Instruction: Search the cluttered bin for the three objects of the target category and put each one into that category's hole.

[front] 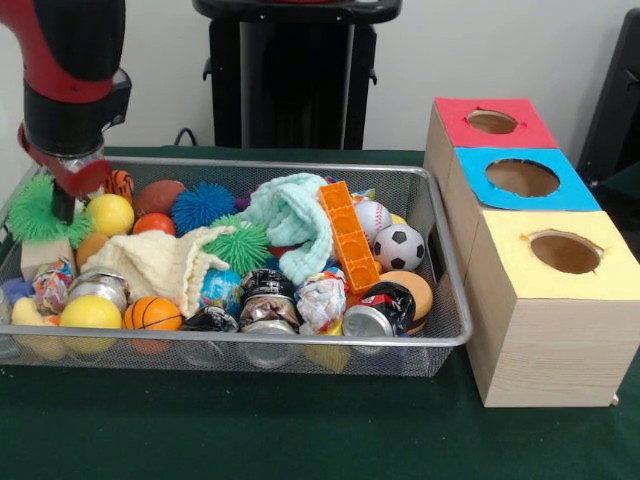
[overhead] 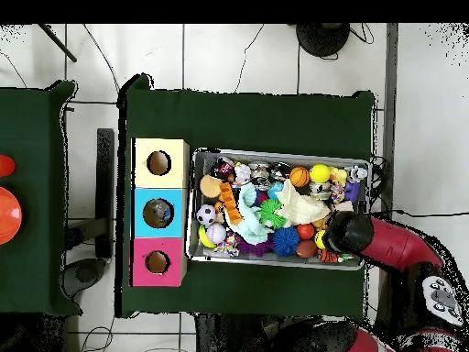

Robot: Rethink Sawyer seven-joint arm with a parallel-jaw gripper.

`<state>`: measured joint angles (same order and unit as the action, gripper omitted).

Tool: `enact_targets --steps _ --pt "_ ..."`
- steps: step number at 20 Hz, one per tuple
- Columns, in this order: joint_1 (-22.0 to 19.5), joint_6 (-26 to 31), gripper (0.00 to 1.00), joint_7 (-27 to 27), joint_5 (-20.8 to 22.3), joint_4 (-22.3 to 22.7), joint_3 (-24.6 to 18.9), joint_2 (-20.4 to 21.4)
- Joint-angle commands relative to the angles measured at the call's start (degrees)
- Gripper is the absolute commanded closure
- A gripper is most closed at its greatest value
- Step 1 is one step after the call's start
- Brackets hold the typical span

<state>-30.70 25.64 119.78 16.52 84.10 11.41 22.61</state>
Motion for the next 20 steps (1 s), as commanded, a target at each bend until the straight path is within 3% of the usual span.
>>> enact_targets --steps 1,4,7,11,14,20 --pt "-3.4 -10.1 1.00 0.0 4.3 -7.4 -5.0 -10.5" --pt "-4.5 -10.8 1.00 -1.9 4.9 -9.6 -6.5 -13.7" --pt "-5.4 -3.1 1.00 -7.8 5.4 -13.2 -7.8 -16.7" --pt "-5.7 0.9 1.00 -11.0 8.5 -16.3 -6.1 -19.7" --pt "-7.4 4.5 1.00 -12.7 9.3 -15.6 -7.1 -19.3" --pt "-16.1 17.3 1.00 -19.2 2.9 -9.1 -17.7 -17.7"
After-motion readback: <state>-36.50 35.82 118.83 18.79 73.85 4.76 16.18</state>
